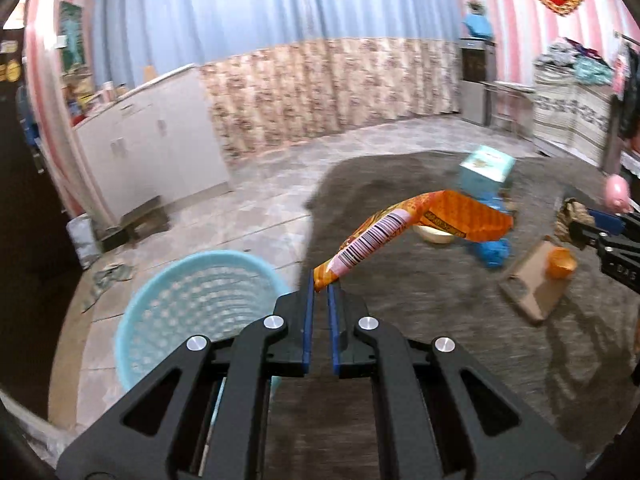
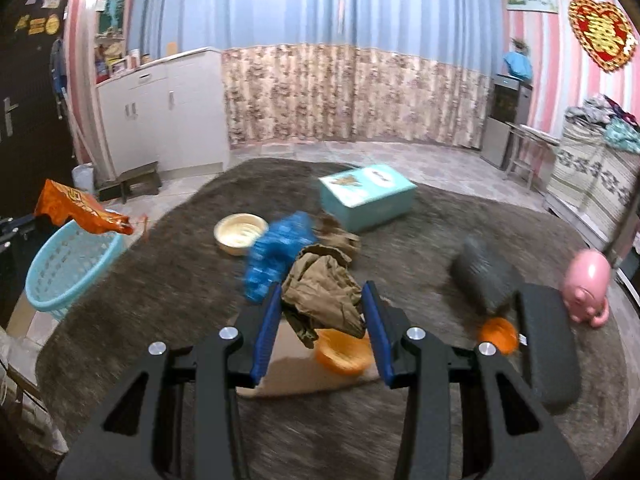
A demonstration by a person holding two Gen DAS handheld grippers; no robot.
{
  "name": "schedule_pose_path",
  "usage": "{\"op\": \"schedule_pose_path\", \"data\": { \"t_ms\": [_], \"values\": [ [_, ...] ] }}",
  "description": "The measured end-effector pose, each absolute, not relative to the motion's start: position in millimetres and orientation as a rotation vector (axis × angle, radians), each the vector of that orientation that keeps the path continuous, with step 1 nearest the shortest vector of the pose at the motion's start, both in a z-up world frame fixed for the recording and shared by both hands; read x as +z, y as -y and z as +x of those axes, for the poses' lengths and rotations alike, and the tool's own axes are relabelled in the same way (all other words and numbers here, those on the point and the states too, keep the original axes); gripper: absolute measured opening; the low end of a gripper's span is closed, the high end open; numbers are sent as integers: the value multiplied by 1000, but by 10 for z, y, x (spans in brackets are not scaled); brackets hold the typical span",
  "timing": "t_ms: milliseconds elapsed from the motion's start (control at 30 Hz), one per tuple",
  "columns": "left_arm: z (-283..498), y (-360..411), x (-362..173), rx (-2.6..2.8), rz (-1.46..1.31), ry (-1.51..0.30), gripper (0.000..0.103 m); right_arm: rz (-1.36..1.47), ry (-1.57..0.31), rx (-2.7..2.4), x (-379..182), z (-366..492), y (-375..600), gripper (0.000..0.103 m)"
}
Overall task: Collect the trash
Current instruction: 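Carry both items to the basket and open the left tool while the right tool releases the paper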
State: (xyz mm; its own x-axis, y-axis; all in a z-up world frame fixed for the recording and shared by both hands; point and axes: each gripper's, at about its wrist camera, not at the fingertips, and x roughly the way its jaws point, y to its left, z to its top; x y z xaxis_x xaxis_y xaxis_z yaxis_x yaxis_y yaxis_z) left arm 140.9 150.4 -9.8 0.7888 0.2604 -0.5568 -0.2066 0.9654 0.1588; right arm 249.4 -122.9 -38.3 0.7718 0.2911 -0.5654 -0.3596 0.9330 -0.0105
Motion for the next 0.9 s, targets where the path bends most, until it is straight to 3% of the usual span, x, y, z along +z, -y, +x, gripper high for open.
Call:
{"op": "schedule_pose_path", "data": {
  "t_ms": [300,833,900],
  "values": [
    [1306,-2328,-163,396,62,-624,5,-146,-574,448,-319,2524,536,41],
    [1404,-3050,-568,468,-41,-661,6,-153,-614,536,-432,2626,-210,41],
    [1418,-3112,-594,466,-52,-660,16,-164,-614,547,-438,2622,-299,41]
  ]
}}
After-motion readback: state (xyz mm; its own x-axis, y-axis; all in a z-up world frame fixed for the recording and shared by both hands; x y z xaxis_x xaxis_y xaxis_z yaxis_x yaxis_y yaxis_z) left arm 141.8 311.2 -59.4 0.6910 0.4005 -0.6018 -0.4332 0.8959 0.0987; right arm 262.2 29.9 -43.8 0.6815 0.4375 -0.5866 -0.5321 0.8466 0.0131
